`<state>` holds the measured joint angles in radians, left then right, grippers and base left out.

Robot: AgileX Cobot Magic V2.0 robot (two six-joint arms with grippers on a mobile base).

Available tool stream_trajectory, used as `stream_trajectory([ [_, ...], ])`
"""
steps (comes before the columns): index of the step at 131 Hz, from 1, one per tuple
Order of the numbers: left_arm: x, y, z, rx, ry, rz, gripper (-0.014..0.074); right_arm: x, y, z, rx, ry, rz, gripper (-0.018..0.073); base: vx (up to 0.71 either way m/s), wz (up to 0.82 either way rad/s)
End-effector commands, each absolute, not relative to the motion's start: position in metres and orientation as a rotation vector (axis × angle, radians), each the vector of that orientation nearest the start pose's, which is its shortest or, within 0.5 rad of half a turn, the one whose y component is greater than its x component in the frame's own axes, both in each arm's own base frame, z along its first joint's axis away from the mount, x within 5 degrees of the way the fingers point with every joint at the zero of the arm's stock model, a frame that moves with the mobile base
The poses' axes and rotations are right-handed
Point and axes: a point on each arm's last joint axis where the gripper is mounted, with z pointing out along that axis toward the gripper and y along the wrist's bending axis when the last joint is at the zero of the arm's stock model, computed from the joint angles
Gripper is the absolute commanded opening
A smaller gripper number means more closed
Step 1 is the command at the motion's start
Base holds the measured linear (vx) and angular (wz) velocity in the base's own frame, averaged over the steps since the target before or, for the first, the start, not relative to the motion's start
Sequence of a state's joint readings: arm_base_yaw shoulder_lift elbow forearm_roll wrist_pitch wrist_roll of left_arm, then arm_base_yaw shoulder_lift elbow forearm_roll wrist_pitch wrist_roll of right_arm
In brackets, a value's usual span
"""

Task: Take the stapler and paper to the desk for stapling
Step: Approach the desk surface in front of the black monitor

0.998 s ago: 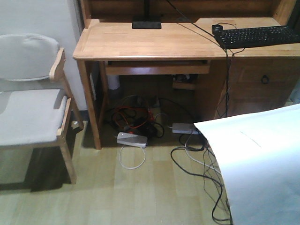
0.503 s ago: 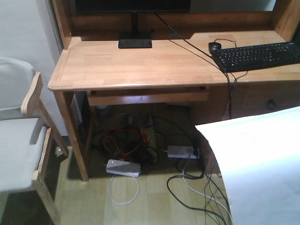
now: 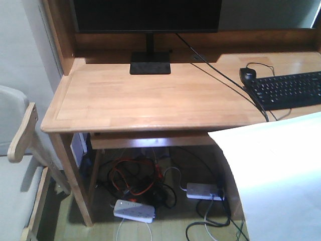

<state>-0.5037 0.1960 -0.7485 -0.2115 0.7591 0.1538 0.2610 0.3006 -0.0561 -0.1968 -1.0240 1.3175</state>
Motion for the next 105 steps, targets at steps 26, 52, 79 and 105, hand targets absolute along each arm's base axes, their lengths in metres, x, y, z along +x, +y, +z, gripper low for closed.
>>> stream_trajectory([
  [26,0.0009,-0.0147,0.3911,0.476,1.5,-0.531,-0.0006,0.0427,0.0273,0.3055,0.163,0.713,1.463,-0.0006,0.37,0.04],
  [52,0.0009,-0.0147,0.3911,0.476,1.5,-0.531,-0.0006,0.0427,0.0273,0.3055,0.163,0.713,1.463,-0.0006,0.35,0.0],
  [79,0.0009,-0.0147,0.3911,0.476,1.5,-0.531,-0.0006,0.0427,0.0273,0.3055,0.163,0.713,1.463,-0.0006,0.33,0.03],
  [105,0.0009,-0.0147,0.3911,0.476,1.5,-0.531,-0.0006,0.0428,0.0272,0.3055,0.164,0.713,1.463,-0.0006,0.31,0.1],
])
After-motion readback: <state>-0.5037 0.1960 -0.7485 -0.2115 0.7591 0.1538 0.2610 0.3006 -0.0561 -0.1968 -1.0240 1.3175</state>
